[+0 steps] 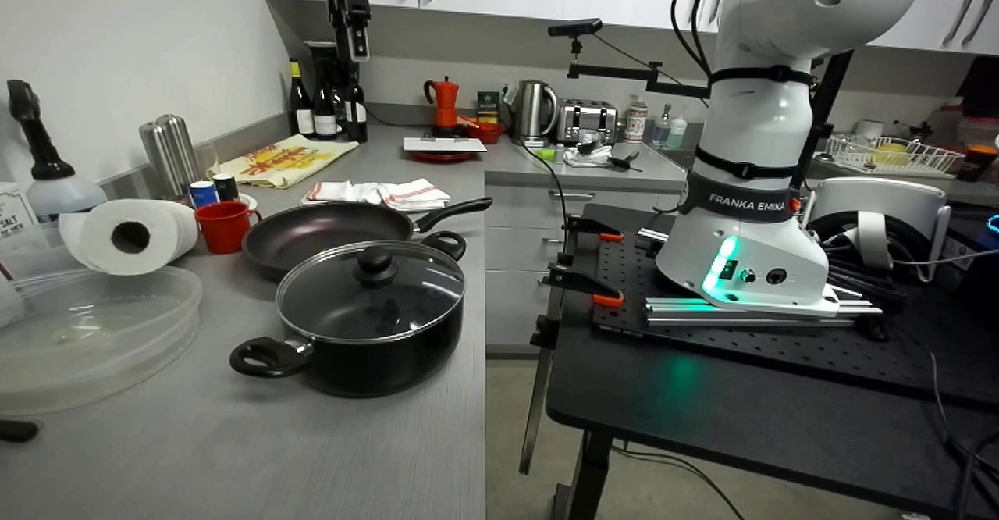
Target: Remove the lid on the pot
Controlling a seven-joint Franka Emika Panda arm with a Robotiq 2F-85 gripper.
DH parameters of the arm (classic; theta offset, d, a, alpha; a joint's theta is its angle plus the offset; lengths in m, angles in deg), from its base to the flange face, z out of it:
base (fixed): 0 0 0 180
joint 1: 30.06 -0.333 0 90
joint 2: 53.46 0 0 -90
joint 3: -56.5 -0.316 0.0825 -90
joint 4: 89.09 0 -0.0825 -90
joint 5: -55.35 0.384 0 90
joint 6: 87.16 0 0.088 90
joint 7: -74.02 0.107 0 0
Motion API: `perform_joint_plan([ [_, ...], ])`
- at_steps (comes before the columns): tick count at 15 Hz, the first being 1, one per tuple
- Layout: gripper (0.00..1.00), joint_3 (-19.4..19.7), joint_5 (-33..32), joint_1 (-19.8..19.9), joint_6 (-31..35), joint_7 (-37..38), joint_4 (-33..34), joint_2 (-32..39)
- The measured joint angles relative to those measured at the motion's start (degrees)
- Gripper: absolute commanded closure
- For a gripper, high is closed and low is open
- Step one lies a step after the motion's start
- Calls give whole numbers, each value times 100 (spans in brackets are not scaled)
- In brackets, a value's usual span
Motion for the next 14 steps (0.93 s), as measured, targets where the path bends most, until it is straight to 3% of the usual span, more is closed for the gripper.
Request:
perform_joint_plan([
  [5,0,-312,-58,2,137,-524,-37,538],
  [14,0,-670,-106,19,1141,-814,-372,1304],
])
